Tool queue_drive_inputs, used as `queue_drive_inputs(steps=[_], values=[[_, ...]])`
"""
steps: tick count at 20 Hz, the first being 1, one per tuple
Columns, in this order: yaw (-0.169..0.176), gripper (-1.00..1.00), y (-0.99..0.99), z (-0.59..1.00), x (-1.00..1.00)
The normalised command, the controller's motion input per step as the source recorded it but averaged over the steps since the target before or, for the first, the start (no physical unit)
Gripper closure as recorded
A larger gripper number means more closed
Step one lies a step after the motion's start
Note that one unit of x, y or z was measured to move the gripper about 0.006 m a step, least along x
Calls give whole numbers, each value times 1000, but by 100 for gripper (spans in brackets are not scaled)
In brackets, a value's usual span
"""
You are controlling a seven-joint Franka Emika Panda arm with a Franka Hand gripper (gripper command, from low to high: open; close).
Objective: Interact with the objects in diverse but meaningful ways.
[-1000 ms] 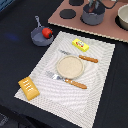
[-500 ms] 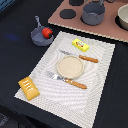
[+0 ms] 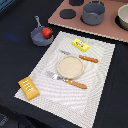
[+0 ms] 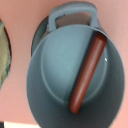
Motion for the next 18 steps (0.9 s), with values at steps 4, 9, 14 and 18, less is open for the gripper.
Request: queue_drive_inputs(steps=[4,9,14,18], values=[[-37,-100,235,437,951],[-75,-100,109,80,913],[-123,-100,3,-26,838],[-94,-100,-150,-102,531]])
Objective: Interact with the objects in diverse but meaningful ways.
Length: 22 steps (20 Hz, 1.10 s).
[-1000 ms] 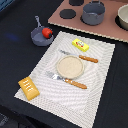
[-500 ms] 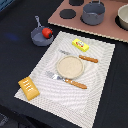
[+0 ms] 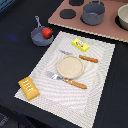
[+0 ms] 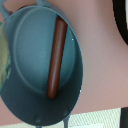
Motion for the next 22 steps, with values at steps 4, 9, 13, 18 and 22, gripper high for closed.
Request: queue_drive_inputs(steps=[4,9,13,18,22], values=[[-64,-100,-232,0,291],[-27,-100,-260,-26,93],[0,-100,-119,-14,0],[0,-100,-17,-98,0],[0,-100,-76,-210,0]])
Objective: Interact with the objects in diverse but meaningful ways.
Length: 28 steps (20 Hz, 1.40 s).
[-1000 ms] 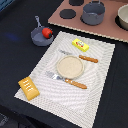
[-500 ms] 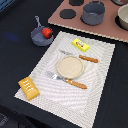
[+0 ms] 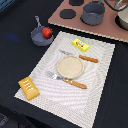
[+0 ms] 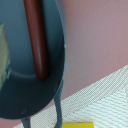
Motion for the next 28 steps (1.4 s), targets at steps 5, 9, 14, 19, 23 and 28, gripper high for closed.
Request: queue_drive_inputs(steps=[5,9,14,19,23,28], values=[[0,-100,-75,-252,0],[0,-100,-90,-216,-2],[0,-100,-22,-198,-23],[0,-100,6,-75,-1],[0,-100,75,-17,0],[0,-100,138,-5,0]])
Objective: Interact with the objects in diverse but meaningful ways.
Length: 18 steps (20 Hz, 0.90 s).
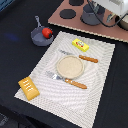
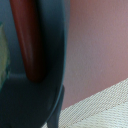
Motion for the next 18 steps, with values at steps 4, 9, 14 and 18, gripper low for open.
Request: queue_drive_inputs(steps=[4,9,14,18], values=[[0,100,190,0,0],[0,100,154,-110,-11],[0,100,-15,-371,-107],[0,100,-3,-323,-125]])
